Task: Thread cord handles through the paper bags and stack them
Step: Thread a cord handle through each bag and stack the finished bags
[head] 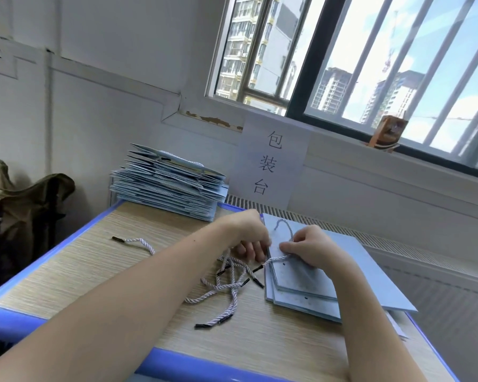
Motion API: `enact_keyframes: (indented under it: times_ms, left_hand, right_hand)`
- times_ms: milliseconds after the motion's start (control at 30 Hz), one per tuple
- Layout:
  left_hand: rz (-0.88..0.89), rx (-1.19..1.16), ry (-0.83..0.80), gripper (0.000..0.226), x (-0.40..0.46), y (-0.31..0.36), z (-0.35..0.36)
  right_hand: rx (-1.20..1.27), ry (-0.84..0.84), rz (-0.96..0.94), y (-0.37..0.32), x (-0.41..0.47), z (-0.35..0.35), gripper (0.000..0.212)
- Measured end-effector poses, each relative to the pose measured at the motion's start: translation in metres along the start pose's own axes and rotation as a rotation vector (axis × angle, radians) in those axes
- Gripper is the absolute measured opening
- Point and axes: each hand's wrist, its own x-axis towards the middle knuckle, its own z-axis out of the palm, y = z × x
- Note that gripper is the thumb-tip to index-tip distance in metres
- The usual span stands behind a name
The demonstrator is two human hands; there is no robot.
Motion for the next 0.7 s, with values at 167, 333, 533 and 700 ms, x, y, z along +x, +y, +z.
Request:
enact_keyframes:
  times_ms: [167, 333, 533, 700]
  left_hand:
    - [-0.002, -0.023, -0.118, 0.025, -0.005, 0.002, -0.003]
    - [0.006, -0.082, -0.028, 0.027, 0.001, 0.0, -0.001]
    - [-0.001, -0.185, 0.087, 0.024, 0.008, -0.006, -0.004]
    - [-0.009, -0.173, 0.093, 0.015, 0.01, -0.006, -0.005]
  right_hand:
    - [0.273, 0.229, -0.059, -0.002, 0.0, -0.002, 0.019]
    - [0.035, 0.076, 0.051, -0.004, -0.007, -0.002, 0.035]
    - [0.085, 0.068, 0.008, -0.004, -0.003, 0.001, 0.031]
    - [0.124, 0.089, 0.001, -0.005, -0.004, 0.001, 0.035]
